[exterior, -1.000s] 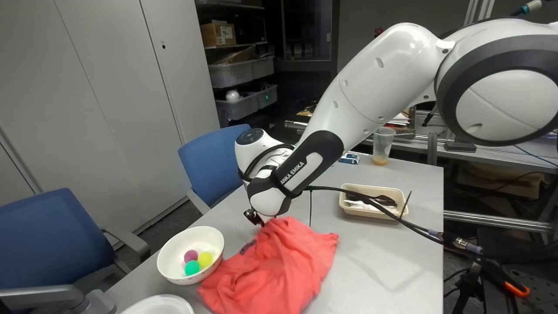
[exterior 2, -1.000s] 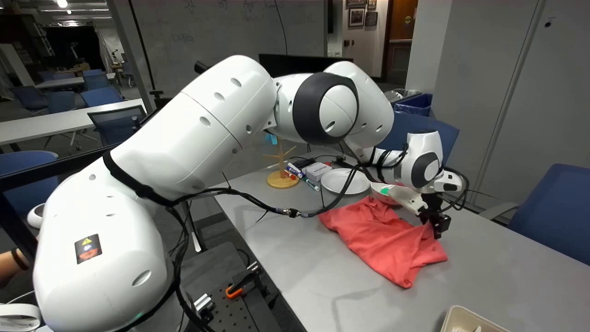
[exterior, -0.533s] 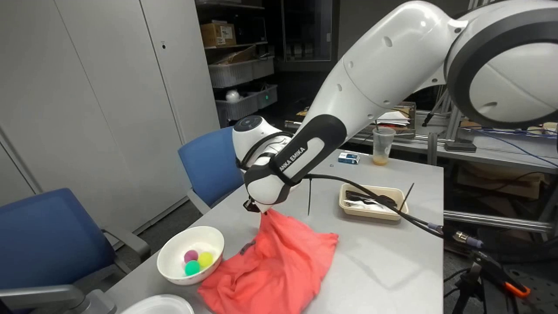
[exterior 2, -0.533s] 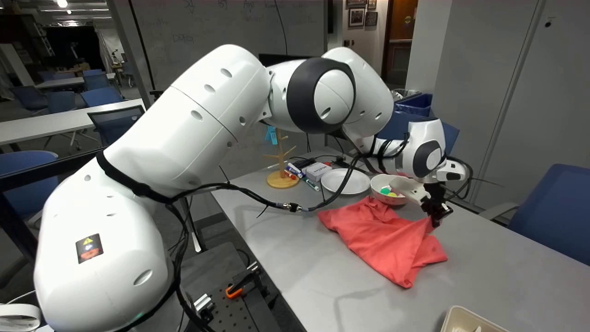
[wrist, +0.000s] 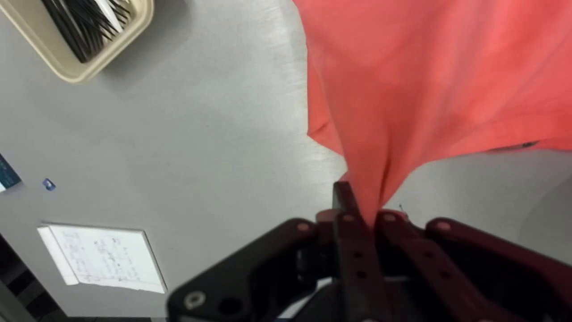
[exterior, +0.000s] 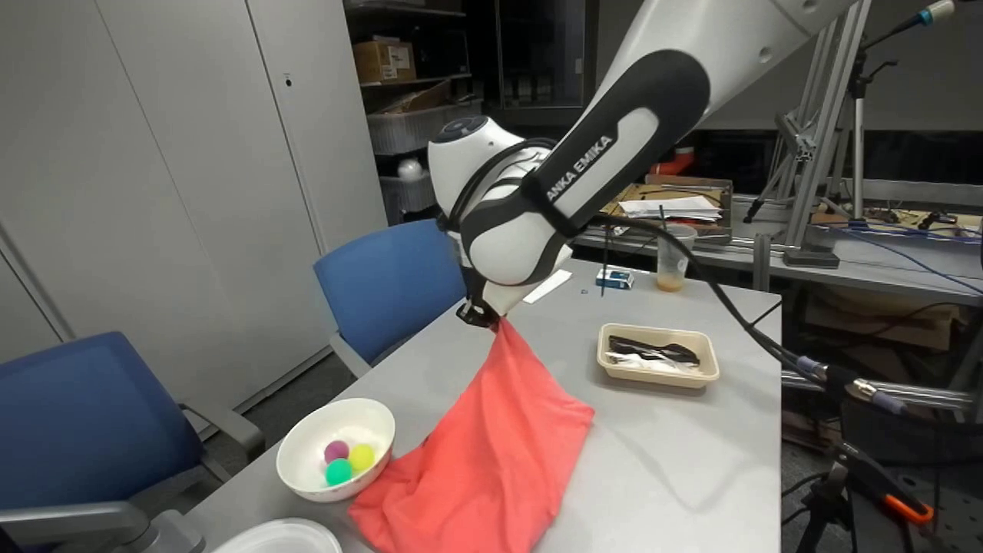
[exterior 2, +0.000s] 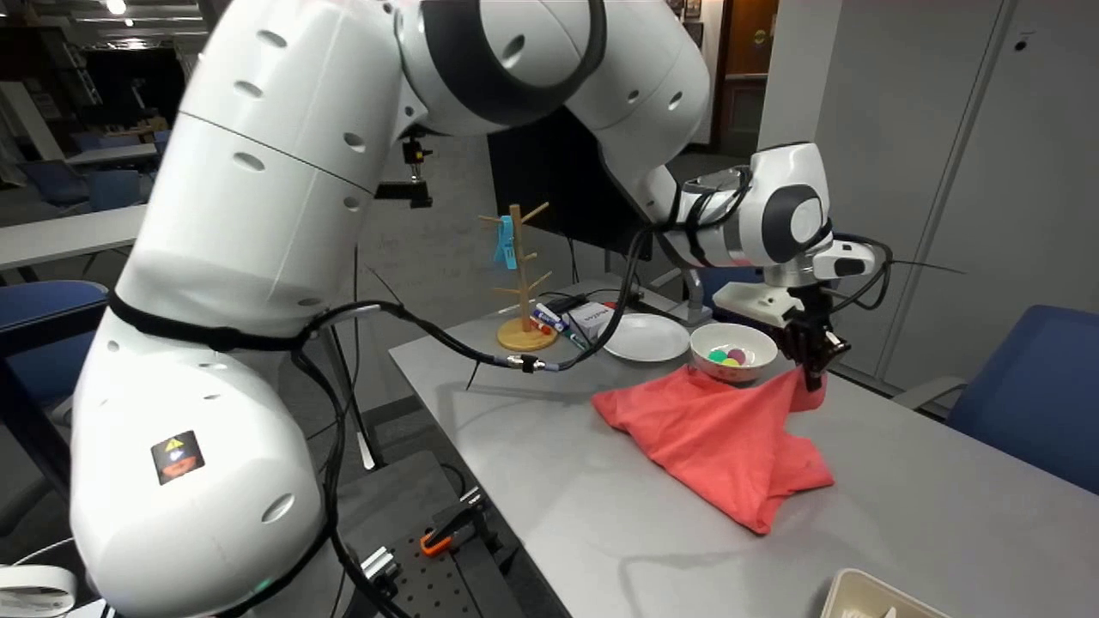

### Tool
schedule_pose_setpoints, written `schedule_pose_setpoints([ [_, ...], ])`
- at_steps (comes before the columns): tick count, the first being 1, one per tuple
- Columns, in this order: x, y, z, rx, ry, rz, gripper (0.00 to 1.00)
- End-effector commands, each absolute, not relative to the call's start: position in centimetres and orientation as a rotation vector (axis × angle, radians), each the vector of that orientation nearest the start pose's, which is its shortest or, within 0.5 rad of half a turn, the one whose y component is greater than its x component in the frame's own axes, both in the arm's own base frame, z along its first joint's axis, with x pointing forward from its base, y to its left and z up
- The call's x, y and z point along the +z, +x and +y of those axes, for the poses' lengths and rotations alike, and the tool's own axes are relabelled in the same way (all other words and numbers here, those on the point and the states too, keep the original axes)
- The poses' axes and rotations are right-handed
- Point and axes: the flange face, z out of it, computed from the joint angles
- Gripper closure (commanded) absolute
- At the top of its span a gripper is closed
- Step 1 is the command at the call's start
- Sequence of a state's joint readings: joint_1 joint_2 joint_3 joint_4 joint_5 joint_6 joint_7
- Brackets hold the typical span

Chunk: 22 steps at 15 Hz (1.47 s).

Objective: Unfold the sweatshirt

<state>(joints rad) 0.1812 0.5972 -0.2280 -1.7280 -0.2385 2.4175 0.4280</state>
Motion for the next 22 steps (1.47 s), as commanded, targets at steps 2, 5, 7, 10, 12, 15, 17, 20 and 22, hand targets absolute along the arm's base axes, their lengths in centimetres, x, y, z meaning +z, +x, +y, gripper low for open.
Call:
schedule_pose_setpoints([
  [2,28.7,59.8,-0.6,-0.064,-3.352,0.303,0.99],
  [5,29.1,54.4,-0.1,0.07,-3.36,0.24,0.99],
  [7,29.4,50.6,0.3,0.16,-3.366,0.213,0.99],
  [10,29.2,44.7,0.5,0.301,-3.374,0.183,0.99],
  [12,28.9,41.0,0.8,0.404,-3.37,0.172,0.99],
  [15,29.0,37.2,1.0,0.557,-3.372,0.162,0.71],
  [17,29.2,35.6,1.0,0.596,-3.376,0.155,0.56],
  [20,29.6,34.1,1.2,0.613,-3.383,0.158,0.34],
  [22,29.8,33.5,1.2,0.595,-3.382,0.182,0.18],
])
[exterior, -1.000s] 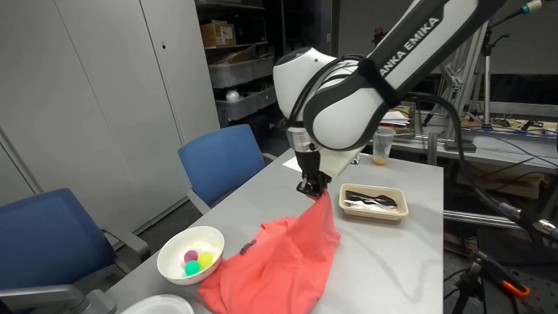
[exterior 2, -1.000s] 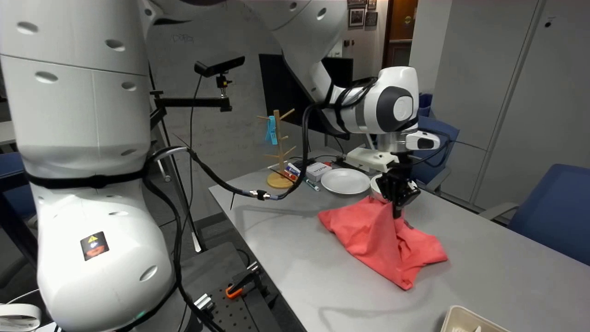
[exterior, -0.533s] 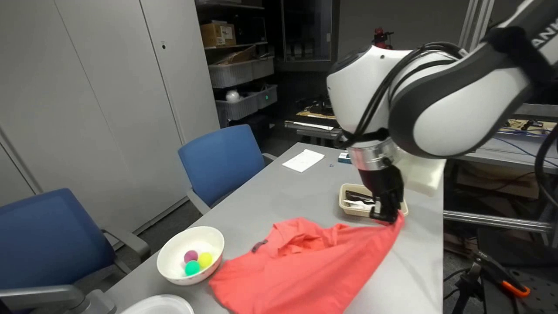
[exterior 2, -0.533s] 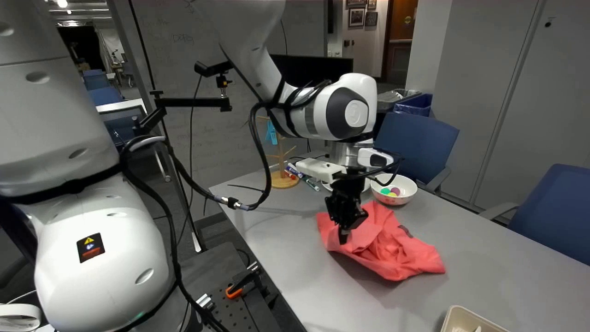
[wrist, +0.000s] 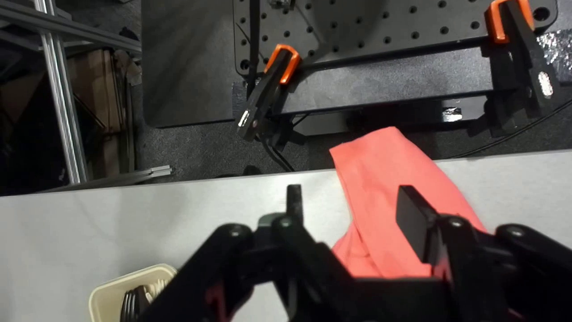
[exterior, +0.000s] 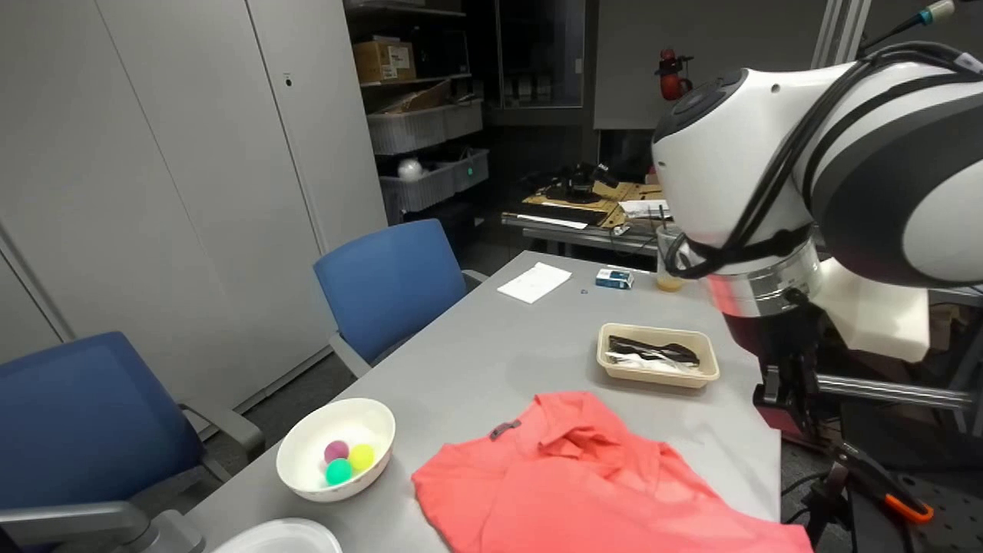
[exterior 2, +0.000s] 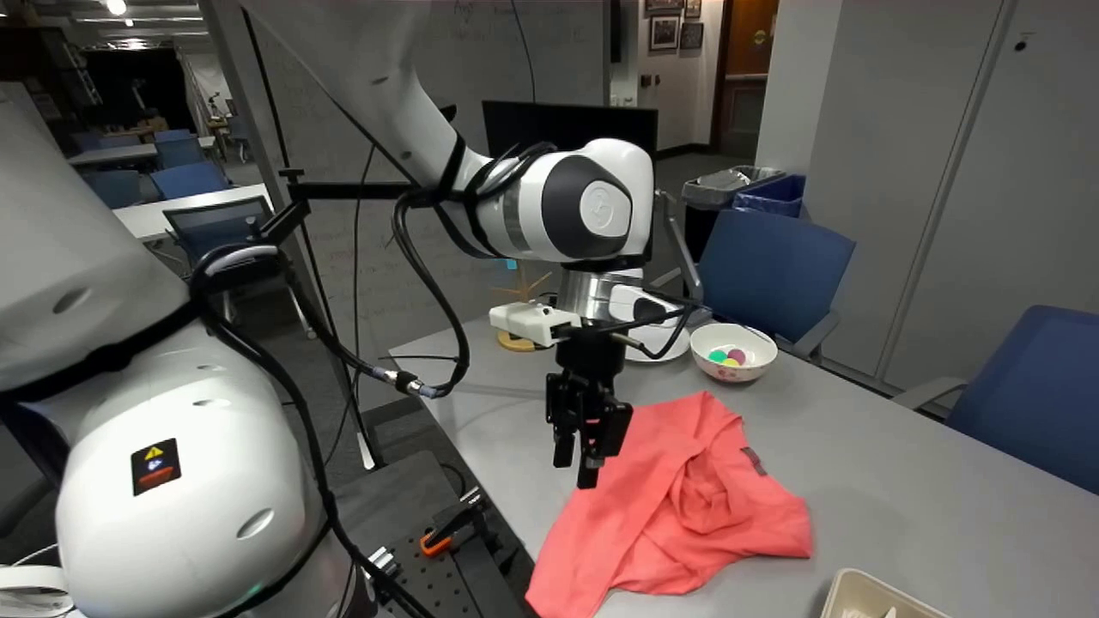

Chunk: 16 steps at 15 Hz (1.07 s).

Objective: Unfold the sweatshirt

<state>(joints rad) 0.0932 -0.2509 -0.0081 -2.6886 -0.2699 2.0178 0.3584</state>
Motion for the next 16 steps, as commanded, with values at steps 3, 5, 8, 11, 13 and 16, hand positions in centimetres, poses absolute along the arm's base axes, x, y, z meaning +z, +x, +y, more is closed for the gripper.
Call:
schedule_pose_setpoints([
  [3,30.0,33.2,1.3,0.463,-3.362,0.191,0.0],
  [5,30.8,38.6,1.0,0.342,-3.324,0.16,0.0],
  [8,31.4,43.3,2.0,0.131,-3.25,0.109,0.0],
  [11,30.2,47.6,3.5,0.055,-3.158,0.056,0.0],
  [13,28.7,49.6,4.6,0.084,-3.132,0.029,0.0],
  [16,28.9,48.5,4.2,0.091,-3.154,0.053,0.0],
])
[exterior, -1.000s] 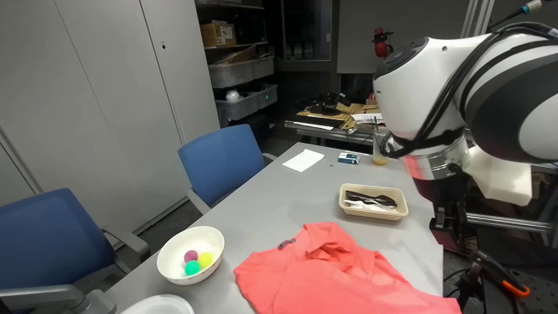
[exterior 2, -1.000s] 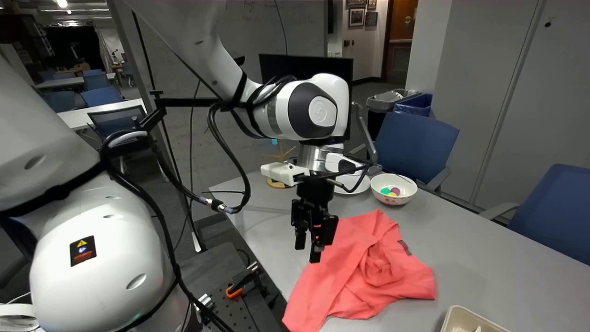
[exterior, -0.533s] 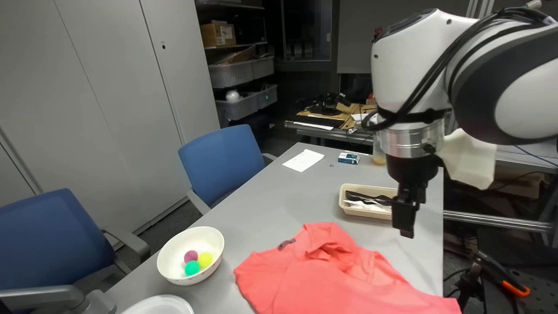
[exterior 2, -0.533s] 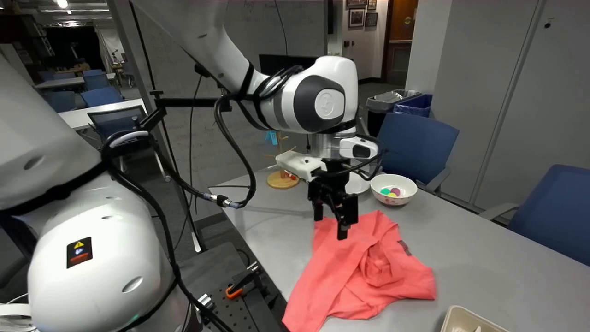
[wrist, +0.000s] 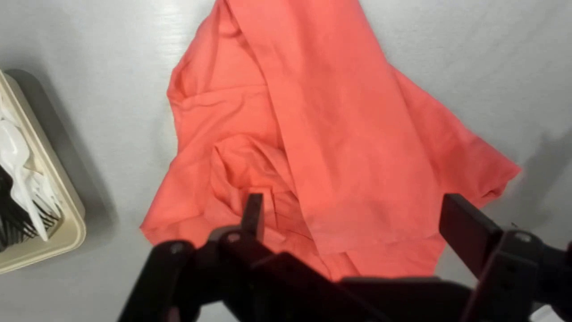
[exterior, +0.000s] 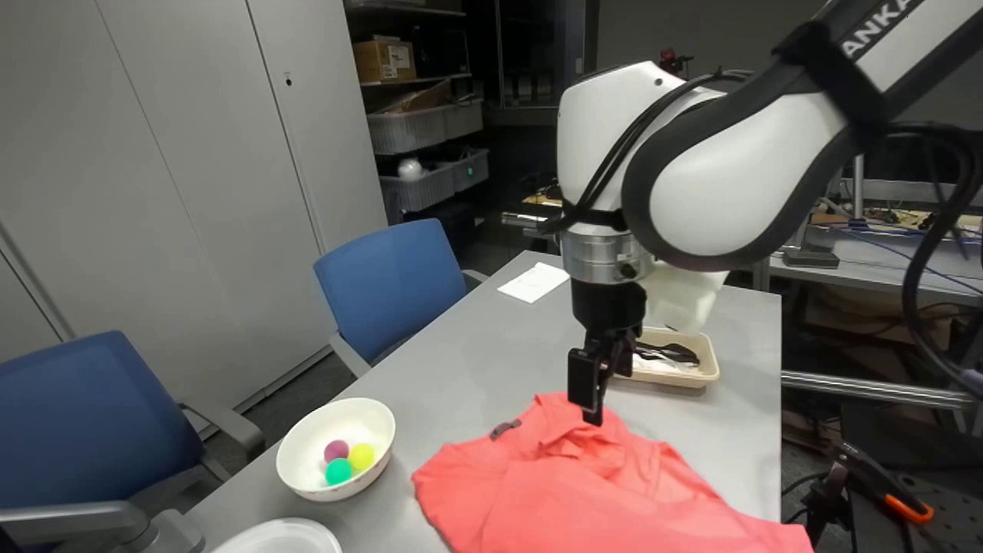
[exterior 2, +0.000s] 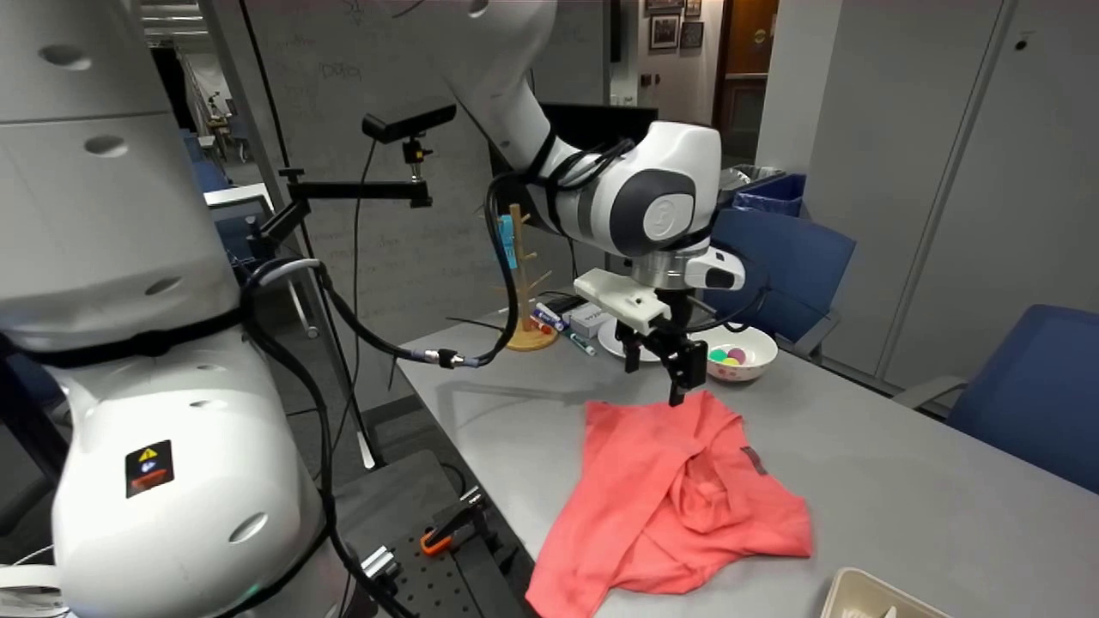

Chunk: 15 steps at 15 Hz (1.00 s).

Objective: Unfold the sweatshirt

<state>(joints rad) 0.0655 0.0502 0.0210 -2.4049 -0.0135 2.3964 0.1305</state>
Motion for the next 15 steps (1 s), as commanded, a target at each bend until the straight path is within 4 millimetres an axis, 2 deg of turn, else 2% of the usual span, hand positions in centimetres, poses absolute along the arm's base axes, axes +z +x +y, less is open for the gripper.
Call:
schedule_pose_setpoints([
  [1,28.4,48.9,4.3,0.1,-3.153,0.051,0.0],
  [3,28.2,49.2,4.4,0.103,-3.153,0.051,0.0],
  [5,27.5,50.1,4.8,0.087,-3.127,-0.026,0.0],
  [7,26.4,50.9,6.0,0.027,-3.089,-0.155,0.0],
  [12,22.9,52.8,8.5,-0.087,-2.906,-0.432,0.0],
  [15,20.3,53.6,8.1,-0.045,-2.816,-0.623,0.0],
])
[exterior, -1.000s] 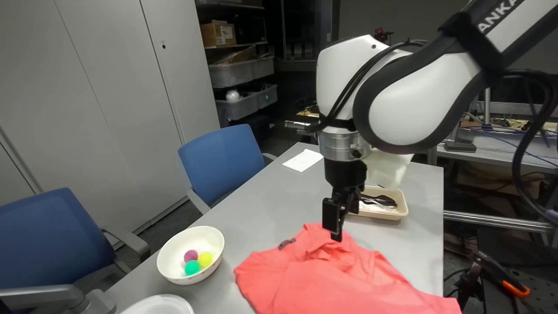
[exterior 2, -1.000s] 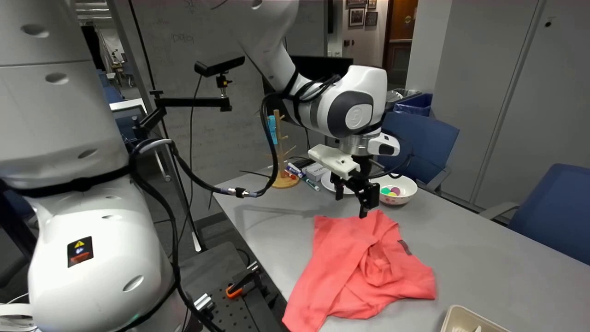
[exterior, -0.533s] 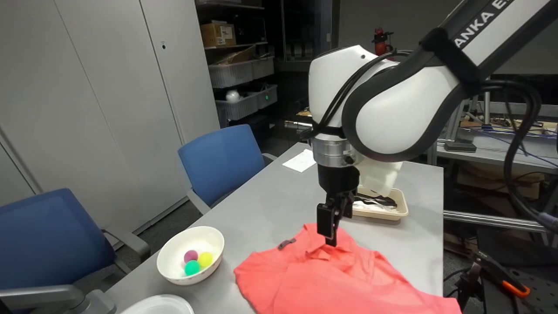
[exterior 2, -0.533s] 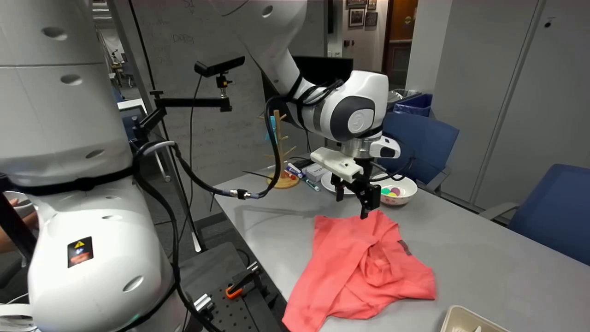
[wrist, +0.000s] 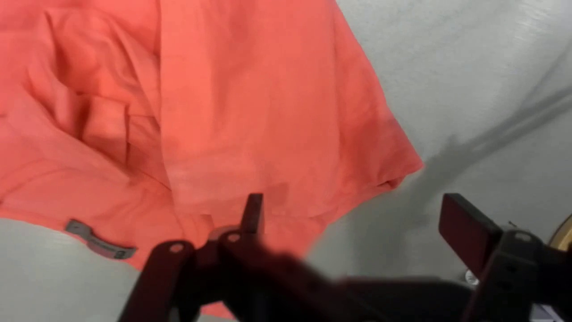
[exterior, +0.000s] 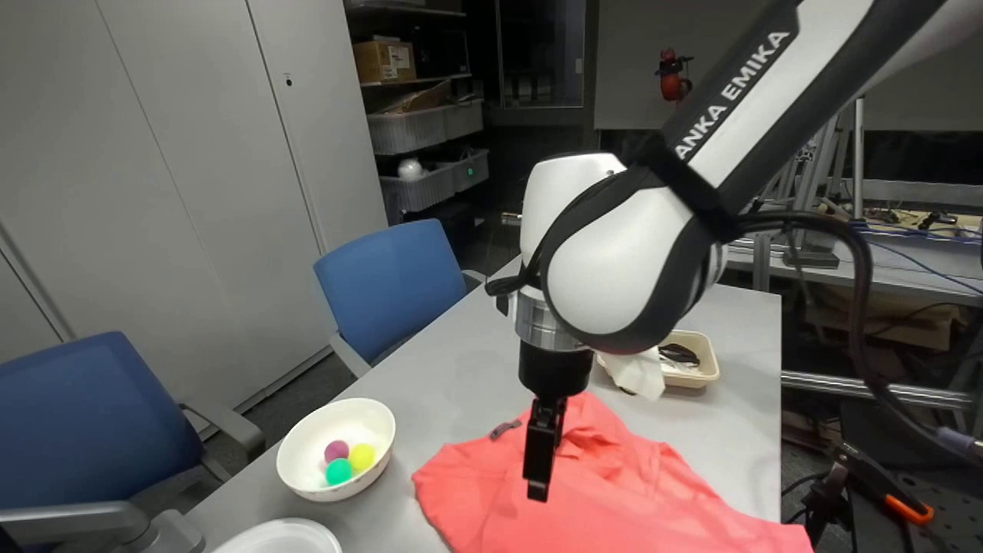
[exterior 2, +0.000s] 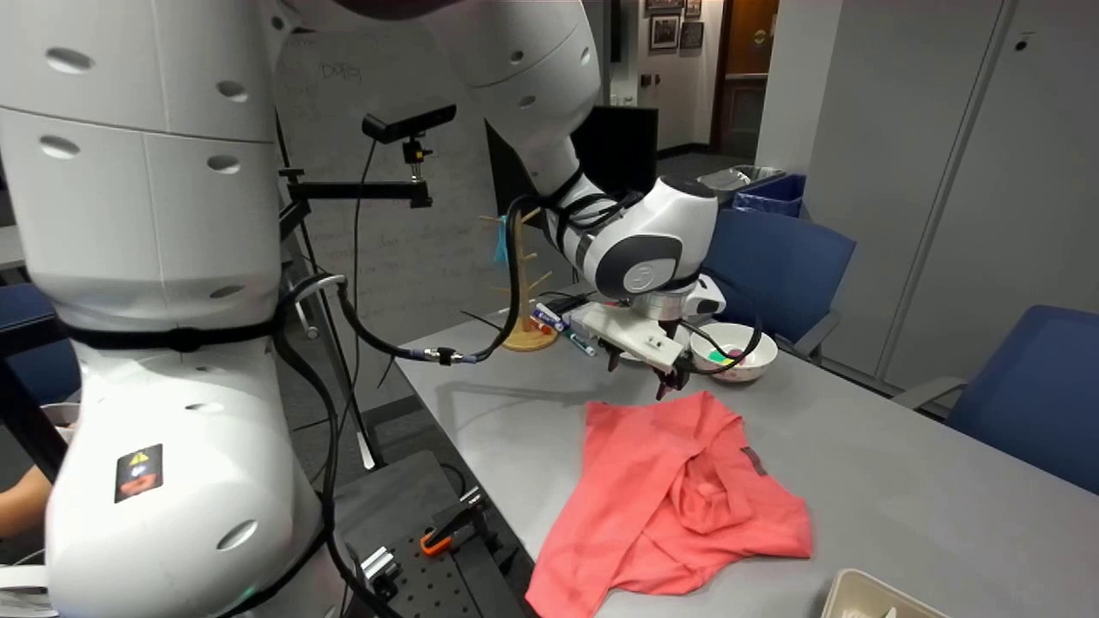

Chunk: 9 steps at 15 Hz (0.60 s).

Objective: Unfold the sweatshirt

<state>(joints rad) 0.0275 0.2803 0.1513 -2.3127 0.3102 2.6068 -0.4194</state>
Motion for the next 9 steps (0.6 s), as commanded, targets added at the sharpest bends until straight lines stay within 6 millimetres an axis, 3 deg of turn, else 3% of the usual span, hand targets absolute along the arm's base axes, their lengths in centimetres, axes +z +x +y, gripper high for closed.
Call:
schedule_pose_setpoints([
  [1,19.3,53.9,7.5,-0.022,-2.803,-0.671,0.0],
  [5,16.2,54.9,4.4,0.034,-2.813,-0.722,0.0],
  [9,13.8,55.6,3.5,0.057,-2.841,-0.719,0.0],
])
